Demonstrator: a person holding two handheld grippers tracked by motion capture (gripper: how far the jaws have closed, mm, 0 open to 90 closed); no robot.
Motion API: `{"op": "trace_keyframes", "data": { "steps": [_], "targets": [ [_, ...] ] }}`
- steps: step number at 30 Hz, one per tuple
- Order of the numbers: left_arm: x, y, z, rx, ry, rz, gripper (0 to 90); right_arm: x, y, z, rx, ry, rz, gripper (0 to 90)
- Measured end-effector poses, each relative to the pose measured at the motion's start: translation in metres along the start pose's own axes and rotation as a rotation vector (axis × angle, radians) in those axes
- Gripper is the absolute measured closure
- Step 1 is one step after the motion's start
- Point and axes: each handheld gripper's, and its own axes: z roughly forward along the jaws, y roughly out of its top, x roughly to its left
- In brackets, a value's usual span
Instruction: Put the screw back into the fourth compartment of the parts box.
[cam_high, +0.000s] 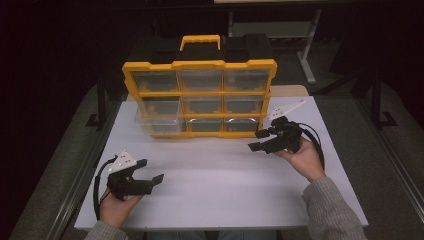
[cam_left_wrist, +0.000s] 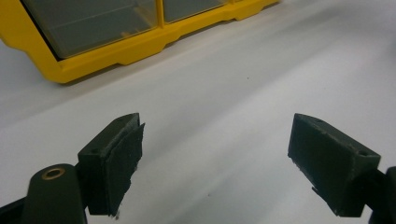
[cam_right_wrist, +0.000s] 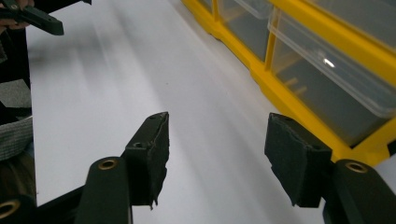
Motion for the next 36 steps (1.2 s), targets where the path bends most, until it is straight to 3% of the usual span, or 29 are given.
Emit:
{"op": "trace_keyframes", "data": {
  "steps": [8,11,15,21,26,27,31,36],
  "targets": [
    [0.000,0.000,-0.001,-0.001,-0.003,-0.015,17.6,-0.007,-0.024,-0.007,-0.005,-0.026,0.049,35.2],
    [0.000,0.002,-0.002,-0.006,-0.003,0.003,17.6,-0.005,-0.038,-0.009,-0.002,-0.042,0.068,34.1],
    [-0.002,0.002,-0.001,-0.004,-0.016,-0.004,19.6,-0.004,-0.049,-0.009,0.003,-0.053,0.075,32.6],
    [-0.004,0.003,0.000,-0.001,-0.022,0.015,20.0,-0.001,-0.059,-0.009,0.014,-0.083,0.080,29.9],
    [-0.005,0.003,0.001,-0.002,-0.021,0.005,19.2,0.002,-0.066,-0.008,0.025,-0.103,0.076,27.2],
    [-0.004,0.003,0.000,-0.004,-0.022,0.020,19.1,0.003,-0.069,-0.007,0.026,-0.110,0.080,26.3],
    [-0.006,0.001,0.001,-0.001,-0.032,-0.008,18.2,0.003,-0.076,-0.008,0.019,-0.125,0.086,24.8],
    [-0.006,0.000,0.001,0.003,-0.029,0.000,17.3,0.005,-0.085,-0.013,-0.001,-0.153,0.109,23.5]
  ]
}}
